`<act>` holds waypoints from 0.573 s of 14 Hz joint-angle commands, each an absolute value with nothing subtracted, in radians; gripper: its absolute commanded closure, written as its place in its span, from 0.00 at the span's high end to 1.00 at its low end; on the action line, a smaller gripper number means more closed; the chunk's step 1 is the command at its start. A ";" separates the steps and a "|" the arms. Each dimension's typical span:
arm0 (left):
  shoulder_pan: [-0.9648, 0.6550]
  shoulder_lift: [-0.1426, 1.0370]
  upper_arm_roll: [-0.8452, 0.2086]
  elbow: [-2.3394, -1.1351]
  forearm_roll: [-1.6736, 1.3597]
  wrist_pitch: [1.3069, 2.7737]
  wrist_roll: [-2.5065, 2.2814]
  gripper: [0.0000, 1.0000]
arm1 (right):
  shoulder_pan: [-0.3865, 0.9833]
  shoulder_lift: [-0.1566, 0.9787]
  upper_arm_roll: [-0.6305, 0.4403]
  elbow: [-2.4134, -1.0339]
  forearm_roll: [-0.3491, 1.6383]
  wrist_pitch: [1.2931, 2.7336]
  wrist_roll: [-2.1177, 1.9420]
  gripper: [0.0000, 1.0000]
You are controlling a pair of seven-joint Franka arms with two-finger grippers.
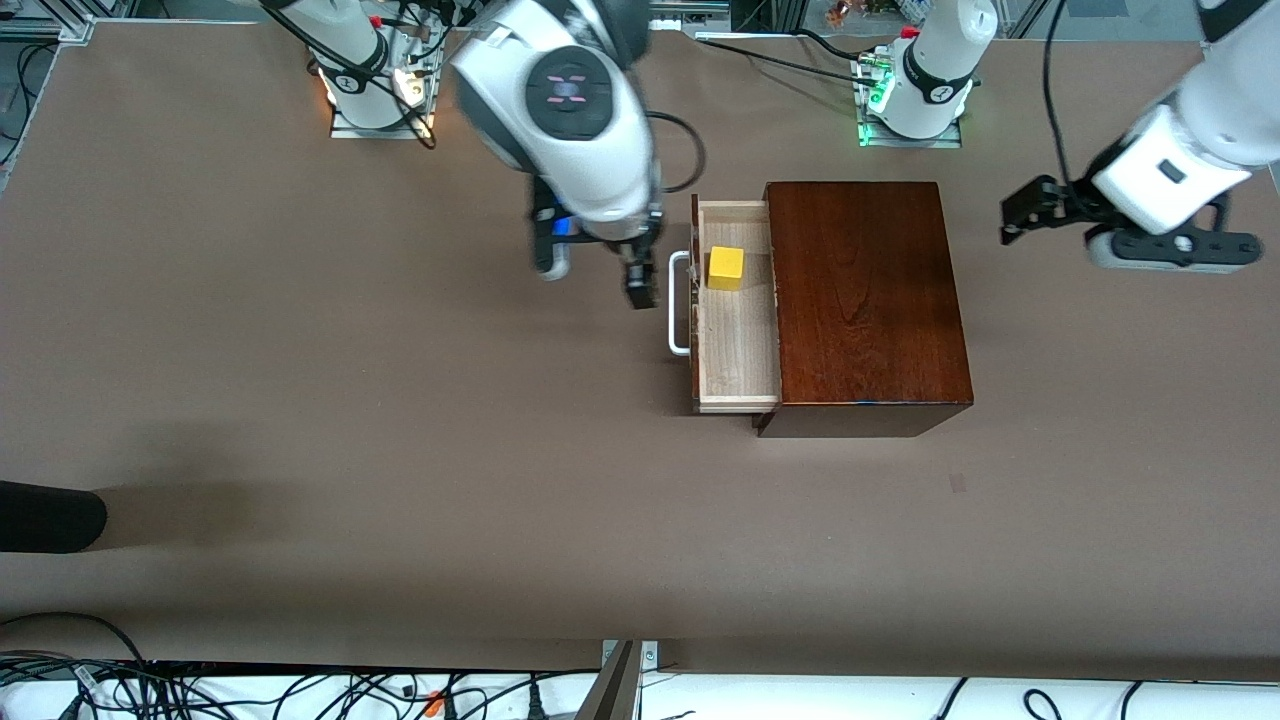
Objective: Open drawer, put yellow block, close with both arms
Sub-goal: 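Open the right gripper and withdraw it while the left gripper approaches the drawer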
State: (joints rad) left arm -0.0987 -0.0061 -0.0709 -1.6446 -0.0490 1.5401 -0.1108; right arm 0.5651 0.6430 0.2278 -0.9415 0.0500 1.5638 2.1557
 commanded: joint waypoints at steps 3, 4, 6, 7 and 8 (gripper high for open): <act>-0.115 0.060 -0.244 -1.628 -0.152 1.528 -0.109 1.00 | 0.387 0.565 0.235 -0.963 0.051 1.343 1.575 1.00; -0.120 0.083 -0.283 -1.617 -0.156 1.532 -0.107 1.00 | 0.356 0.546 0.209 -0.968 0.052 1.318 1.443 1.00; -0.133 0.185 -0.356 -1.536 -0.153 1.529 -0.086 1.00 | 0.344 0.514 0.128 -0.998 0.049 1.286 1.225 1.00; -0.146 0.248 -0.385 -1.502 -0.152 1.534 -0.013 1.00 | 0.344 0.479 0.080 -1.040 0.048 1.289 1.115 1.00; -0.164 0.299 -0.402 -1.473 -0.149 1.549 0.047 1.00 | 0.344 0.447 0.043 -1.081 0.048 1.296 1.015 1.00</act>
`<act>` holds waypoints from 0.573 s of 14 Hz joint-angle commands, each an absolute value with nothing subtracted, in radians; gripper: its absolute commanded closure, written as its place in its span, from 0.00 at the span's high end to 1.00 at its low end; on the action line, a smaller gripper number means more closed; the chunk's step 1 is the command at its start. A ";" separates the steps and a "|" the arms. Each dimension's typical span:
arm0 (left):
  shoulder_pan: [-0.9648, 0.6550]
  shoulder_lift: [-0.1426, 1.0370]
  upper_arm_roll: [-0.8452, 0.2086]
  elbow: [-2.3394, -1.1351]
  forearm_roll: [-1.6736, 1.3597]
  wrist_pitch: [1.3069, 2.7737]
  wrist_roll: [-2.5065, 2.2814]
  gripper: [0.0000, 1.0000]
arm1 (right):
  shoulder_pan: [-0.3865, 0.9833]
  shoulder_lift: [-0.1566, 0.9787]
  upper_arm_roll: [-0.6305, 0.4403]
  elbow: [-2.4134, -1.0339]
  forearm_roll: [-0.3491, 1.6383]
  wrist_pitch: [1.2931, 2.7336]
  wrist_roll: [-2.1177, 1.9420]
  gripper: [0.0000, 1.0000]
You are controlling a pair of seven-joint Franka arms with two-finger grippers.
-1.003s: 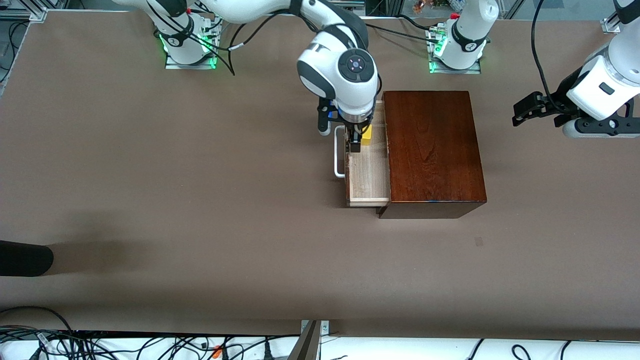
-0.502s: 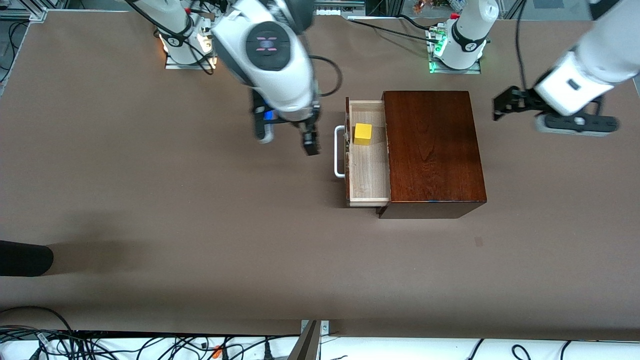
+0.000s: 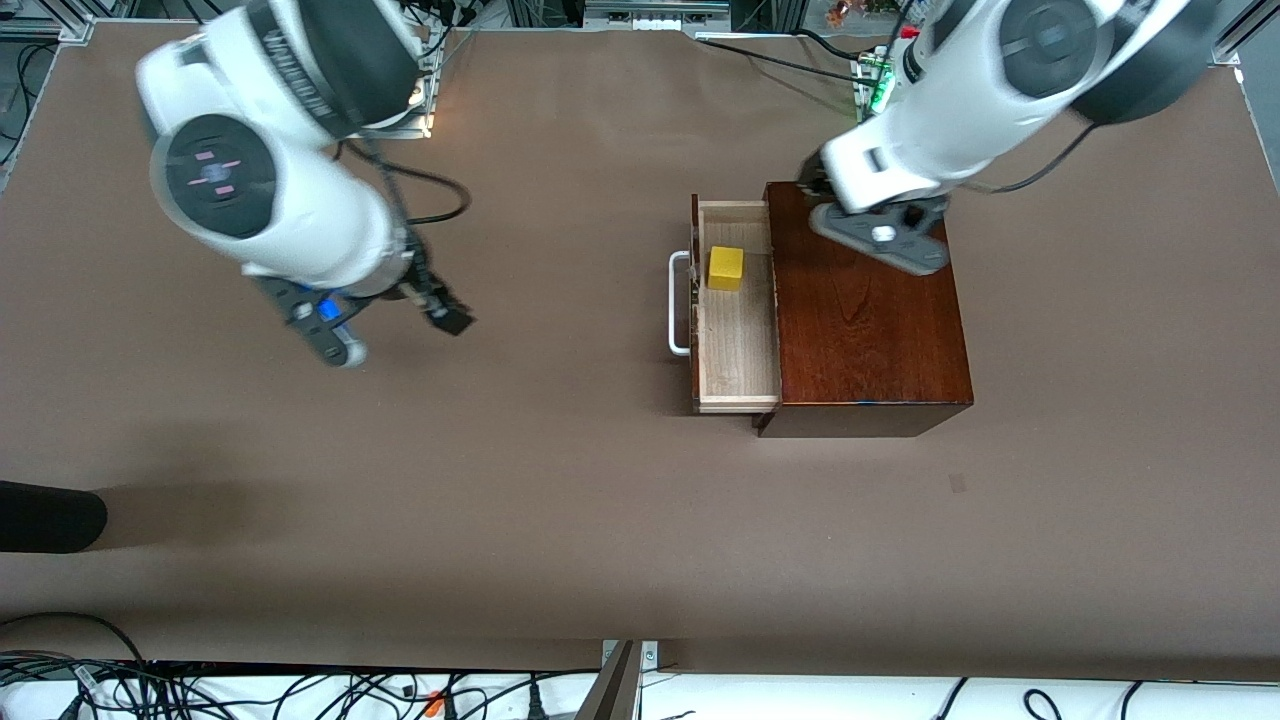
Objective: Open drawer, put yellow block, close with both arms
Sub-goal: 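Open the right gripper and withdraw it while the left gripper approaches the drawer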
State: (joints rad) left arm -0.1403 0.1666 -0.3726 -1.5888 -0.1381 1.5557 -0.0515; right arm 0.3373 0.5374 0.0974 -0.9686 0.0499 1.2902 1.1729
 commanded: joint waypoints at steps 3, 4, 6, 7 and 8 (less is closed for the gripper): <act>-0.263 0.399 -0.405 -1.448 -0.149 1.707 0.165 1.00 | 0.344 0.345 -0.064 -1.216 0.049 1.347 0.742 1.00; -0.309 0.425 -0.400 -1.448 -0.144 1.762 0.240 1.00 | 0.342 0.304 -0.092 -1.277 0.049 1.380 0.653 1.00; -0.354 0.484 -0.403 -1.448 -0.117 1.882 0.401 1.00 | 0.293 0.215 -0.104 -1.412 0.048 1.461 0.499 1.00; -0.374 0.512 -0.403 -1.448 -0.117 1.928 0.485 1.00 | 0.264 0.183 -0.104 -1.467 0.048 1.500 0.435 1.00; -0.391 0.547 -0.403 -1.448 -0.117 1.974 0.585 1.00 | 0.235 0.158 -0.104 -1.514 0.046 1.529 0.375 1.00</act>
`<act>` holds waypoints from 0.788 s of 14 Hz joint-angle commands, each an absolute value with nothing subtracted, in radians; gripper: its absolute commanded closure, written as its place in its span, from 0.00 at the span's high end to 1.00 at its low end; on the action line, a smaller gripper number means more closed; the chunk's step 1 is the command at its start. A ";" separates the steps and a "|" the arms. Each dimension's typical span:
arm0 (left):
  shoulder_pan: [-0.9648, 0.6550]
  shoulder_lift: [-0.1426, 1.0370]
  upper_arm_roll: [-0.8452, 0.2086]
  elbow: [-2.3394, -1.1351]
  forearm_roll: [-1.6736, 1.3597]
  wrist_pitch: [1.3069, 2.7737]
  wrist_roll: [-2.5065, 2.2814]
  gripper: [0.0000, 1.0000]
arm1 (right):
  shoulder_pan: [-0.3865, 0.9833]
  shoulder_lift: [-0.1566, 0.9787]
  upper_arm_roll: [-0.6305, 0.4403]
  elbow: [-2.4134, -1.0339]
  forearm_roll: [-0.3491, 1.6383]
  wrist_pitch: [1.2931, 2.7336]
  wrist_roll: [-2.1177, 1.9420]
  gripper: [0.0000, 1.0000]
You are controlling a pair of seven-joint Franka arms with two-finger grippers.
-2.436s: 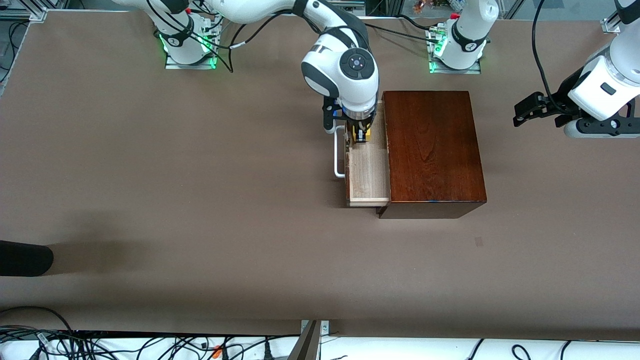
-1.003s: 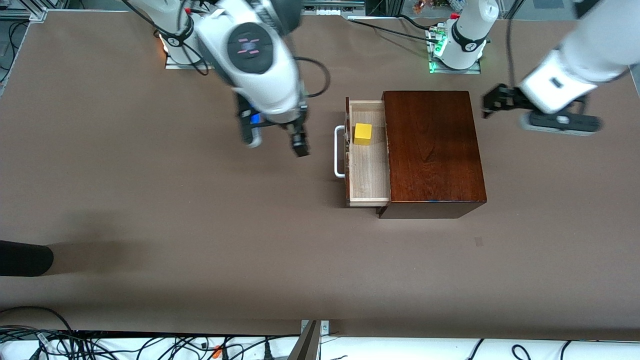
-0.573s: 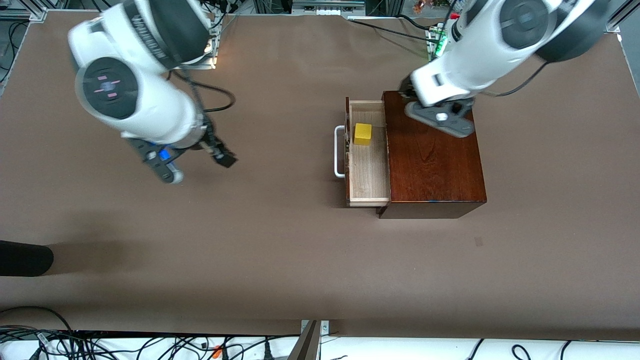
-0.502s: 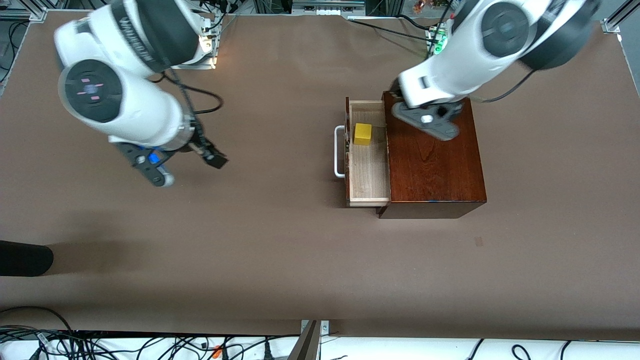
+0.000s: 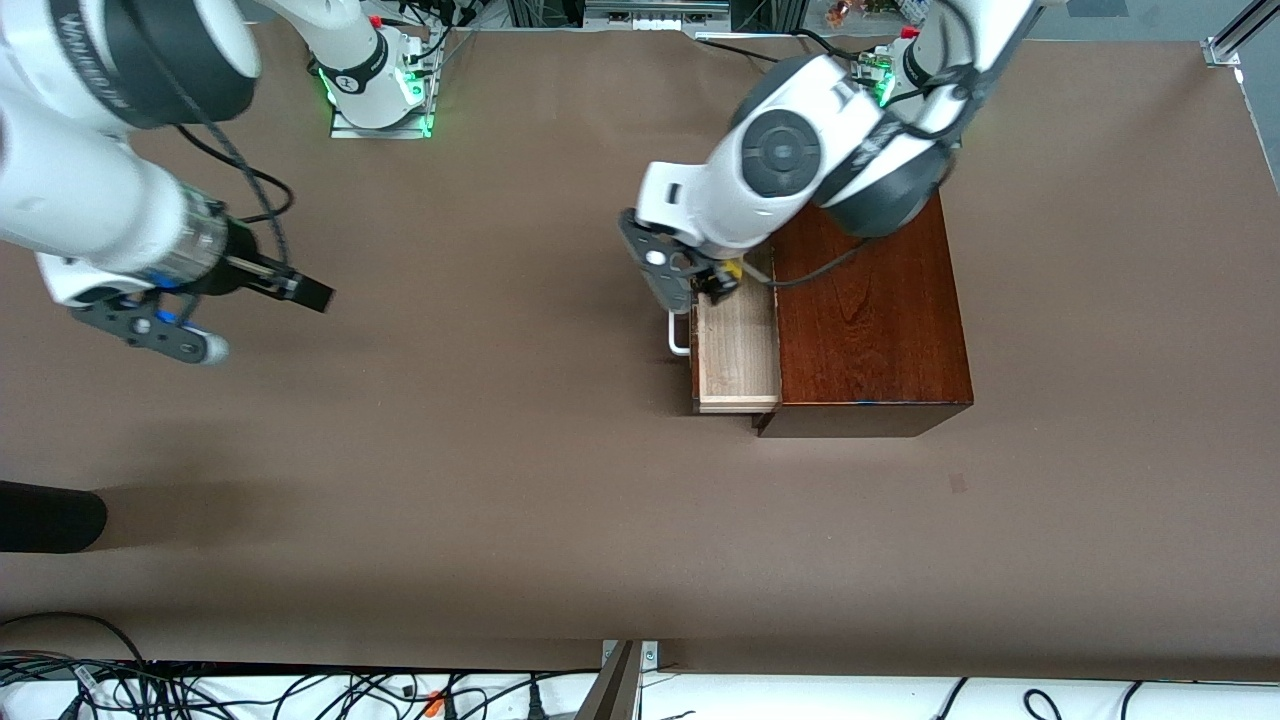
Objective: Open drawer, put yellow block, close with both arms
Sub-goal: 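Push the drawer shut with the left gripper while the right gripper returns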
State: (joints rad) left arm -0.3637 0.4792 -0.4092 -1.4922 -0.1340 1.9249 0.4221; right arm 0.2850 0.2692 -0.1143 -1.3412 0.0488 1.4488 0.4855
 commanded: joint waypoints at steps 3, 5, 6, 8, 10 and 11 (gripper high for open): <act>-0.422 0.600 -0.400 -1.450 -0.114 2.011 0.773 1.00 | 0.160 0.077 -0.104 -1.636 0.029 1.626 0.186 1.00; -0.472 0.607 -0.399 -1.450 0.010 2.011 0.770 1.00 | 0.114 0.042 -0.104 -1.701 0.023 1.681 0.086 1.00; -0.480 0.621 -0.400 -1.453 0.068 2.008 0.772 1.00 | 0.095 0.041 -0.104 -1.704 0.008 1.684 0.046 1.00; -0.482 0.626 -0.400 -1.479 0.094 1.996 0.775 1.00 | 0.084 0.038 -0.106 -1.704 -0.026 1.684 0.023 1.00; -0.492 0.630 -0.399 -1.492 0.119 1.988 0.788 1.00 | 0.084 0.040 -0.106 -1.703 -0.026 1.683 0.028 1.00; -0.495 0.630 -0.399 -1.494 0.159 1.970 0.787 1.00 | 0.084 0.038 -0.106 -1.700 -0.026 1.683 0.034 1.00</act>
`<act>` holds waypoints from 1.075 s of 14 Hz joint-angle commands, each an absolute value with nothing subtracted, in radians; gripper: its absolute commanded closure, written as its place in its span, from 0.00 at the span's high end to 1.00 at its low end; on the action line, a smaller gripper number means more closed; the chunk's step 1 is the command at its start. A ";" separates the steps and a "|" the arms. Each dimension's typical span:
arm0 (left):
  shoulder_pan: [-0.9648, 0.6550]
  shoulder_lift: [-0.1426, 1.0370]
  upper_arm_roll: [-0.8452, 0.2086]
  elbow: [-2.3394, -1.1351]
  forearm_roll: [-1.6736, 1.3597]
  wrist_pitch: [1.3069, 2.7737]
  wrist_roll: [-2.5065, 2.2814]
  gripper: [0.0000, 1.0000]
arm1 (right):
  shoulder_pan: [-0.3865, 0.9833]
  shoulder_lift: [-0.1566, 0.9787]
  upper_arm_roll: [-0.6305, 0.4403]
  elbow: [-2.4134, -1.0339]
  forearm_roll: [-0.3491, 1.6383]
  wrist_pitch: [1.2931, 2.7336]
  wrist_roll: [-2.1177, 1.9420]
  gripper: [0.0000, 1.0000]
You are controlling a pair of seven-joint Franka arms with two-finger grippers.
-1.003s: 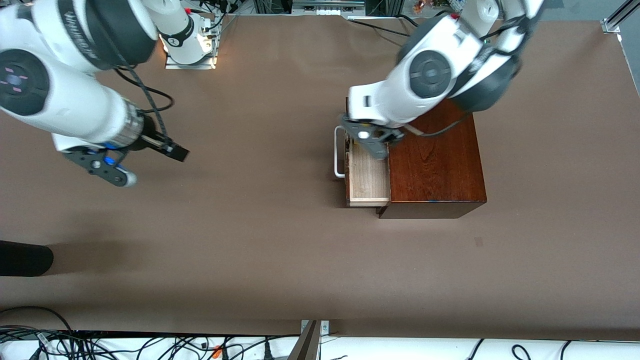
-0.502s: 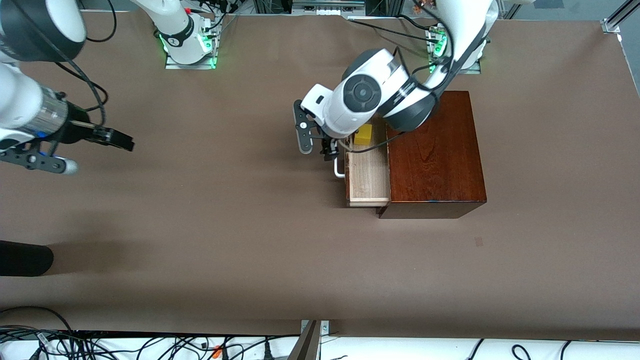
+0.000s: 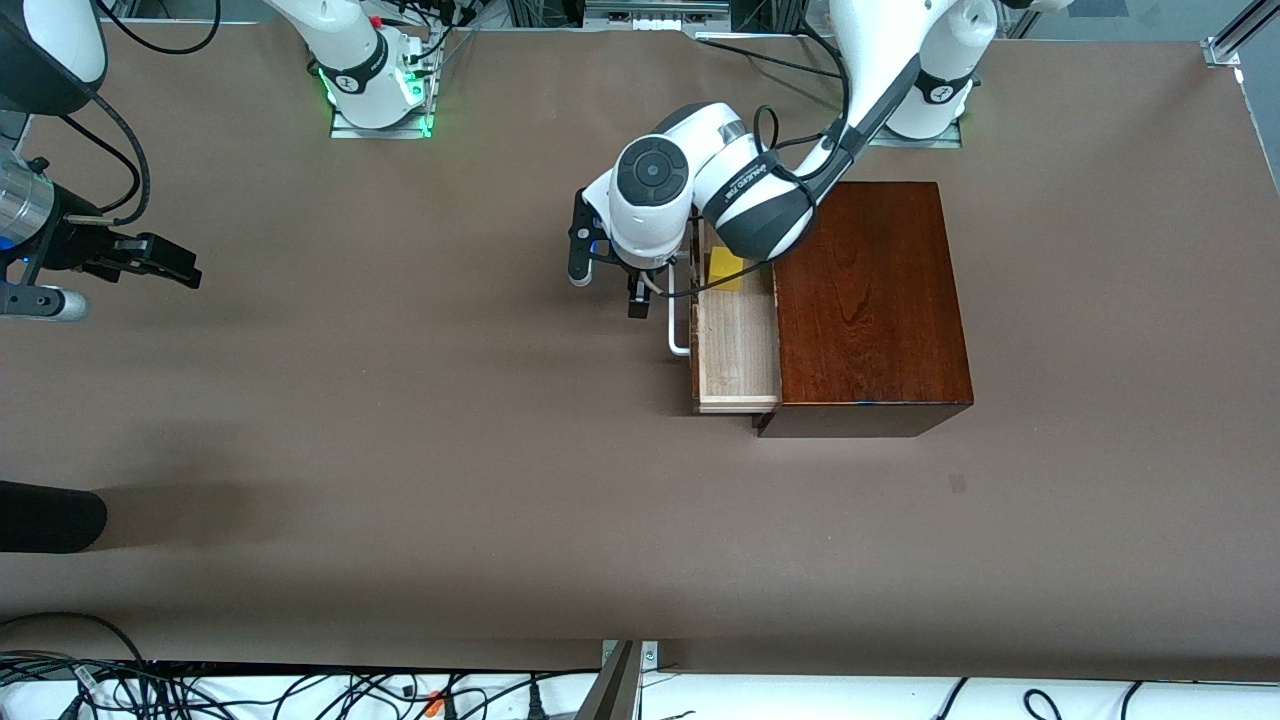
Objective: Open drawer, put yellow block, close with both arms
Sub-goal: 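Push the drawer shut with the left gripper while the right gripper returns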
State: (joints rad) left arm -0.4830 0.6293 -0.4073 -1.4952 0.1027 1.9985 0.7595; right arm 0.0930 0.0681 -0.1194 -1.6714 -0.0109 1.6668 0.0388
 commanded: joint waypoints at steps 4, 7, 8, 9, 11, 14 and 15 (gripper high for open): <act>-0.488 0.629 -0.396 -1.494 0.186 1.846 0.788 1.00 | 0.084 0.034 -0.104 -1.689 -0.023 1.668 0.029 1.00; -0.483 0.630 -0.393 -1.494 0.219 1.806 0.787 1.00 | 0.084 0.028 -0.101 -1.678 -0.025 1.657 0.018 1.00; -0.480 0.630 -0.388 -1.494 0.219 1.790 0.785 1.00 | 0.084 0.028 -0.100 -1.665 -0.025 1.626 0.021 1.00; -0.473 0.629 -0.376 -1.494 0.219 1.775 0.784 1.00 | 0.084 0.028 -0.101 -1.657 -0.025 1.602 0.021 1.00; -0.436 0.629 -0.373 -1.494 0.219 1.740 0.788 1.00 | 0.084 0.028 -0.104 -1.654 -0.025 1.603 0.020 1.00; -0.404 0.624 -0.373 -1.494 0.219 1.695 0.788 1.00 | 0.084 0.028 -0.104 -1.655 -0.025 1.612 0.021 1.00; -0.396 0.620 -0.373 -1.493 0.219 1.680 0.788 1.00 | 0.084 0.028 -0.104 -1.655 -0.025 1.612 0.023 1.00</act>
State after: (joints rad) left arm -0.4494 0.6371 -0.4004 -1.4776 0.1803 1.7714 0.7739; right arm 0.0933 0.0389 -0.1127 -1.6590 -0.0113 1.6211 0.0327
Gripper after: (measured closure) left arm 0.000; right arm 0.000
